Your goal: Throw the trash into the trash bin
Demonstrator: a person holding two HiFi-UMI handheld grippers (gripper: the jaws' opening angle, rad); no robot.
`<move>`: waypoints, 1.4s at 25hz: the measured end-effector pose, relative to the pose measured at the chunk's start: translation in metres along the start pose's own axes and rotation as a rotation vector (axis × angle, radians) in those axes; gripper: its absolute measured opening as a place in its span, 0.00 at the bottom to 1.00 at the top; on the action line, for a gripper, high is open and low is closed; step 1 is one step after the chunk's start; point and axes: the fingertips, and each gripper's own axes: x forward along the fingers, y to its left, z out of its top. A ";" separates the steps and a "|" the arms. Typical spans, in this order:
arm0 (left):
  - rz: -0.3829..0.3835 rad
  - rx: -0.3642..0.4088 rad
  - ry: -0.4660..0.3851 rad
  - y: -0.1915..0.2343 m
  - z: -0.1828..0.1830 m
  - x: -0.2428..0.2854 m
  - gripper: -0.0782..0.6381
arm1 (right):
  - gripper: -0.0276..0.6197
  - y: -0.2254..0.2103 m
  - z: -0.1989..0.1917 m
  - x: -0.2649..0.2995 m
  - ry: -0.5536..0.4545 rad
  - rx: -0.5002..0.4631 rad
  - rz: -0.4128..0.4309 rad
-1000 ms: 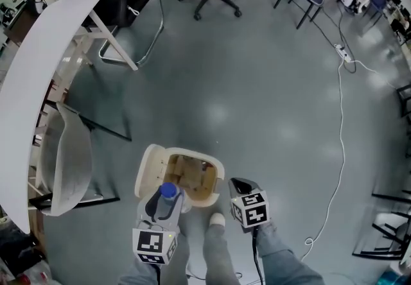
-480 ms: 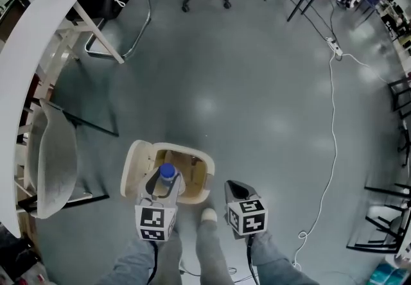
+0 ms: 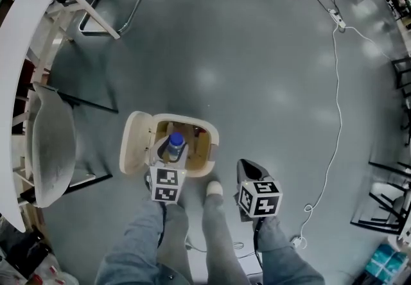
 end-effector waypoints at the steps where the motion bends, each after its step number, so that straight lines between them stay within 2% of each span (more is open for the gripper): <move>1: -0.015 0.004 0.005 -0.003 -0.003 0.002 0.42 | 0.05 -0.002 -0.002 0.000 0.001 0.009 -0.006; 7: -0.109 0.023 0.015 -0.021 -0.009 0.008 0.42 | 0.05 -0.008 -0.007 -0.003 -0.004 0.048 -0.023; 9: -0.151 0.010 0.030 -0.026 -0.012 0.010 0.49 | 0.05 -0.010 -0.007 -0.002 -0.004 0.057 -0.029; 11: -0.169 -0.007 0.046 -0.025 -0.015 0.010 0.50 | 0.05 -0.012 -0.008 -0.002 -0.003 0.068 -0.033; 17: -0.159 -0.084 0.035 -0.020 -0.019 -0.001 0.50 | 0.05 -0.013 -0.009 0.003 0.004 0.083 -0.032; 24: -0.173 -0.114 0.003 -0.031 -0.014 -0.014 0.50 | 0.05 -0.008 -0.009 0.007 0.012 0.092 -0.017; 27: -0.176 -0.148 -0.004 -0.036 -0.013 -0.023 0.50 | 0.05 -0.005 -0.009 0.006 0.011 0.100 -0.010; 35: -0.142 -0.211 -0.024 -0.036 0.015 -0.063 0.45 | 0.05 0.008 0.009 -0.003 -0.022 0.118 0.024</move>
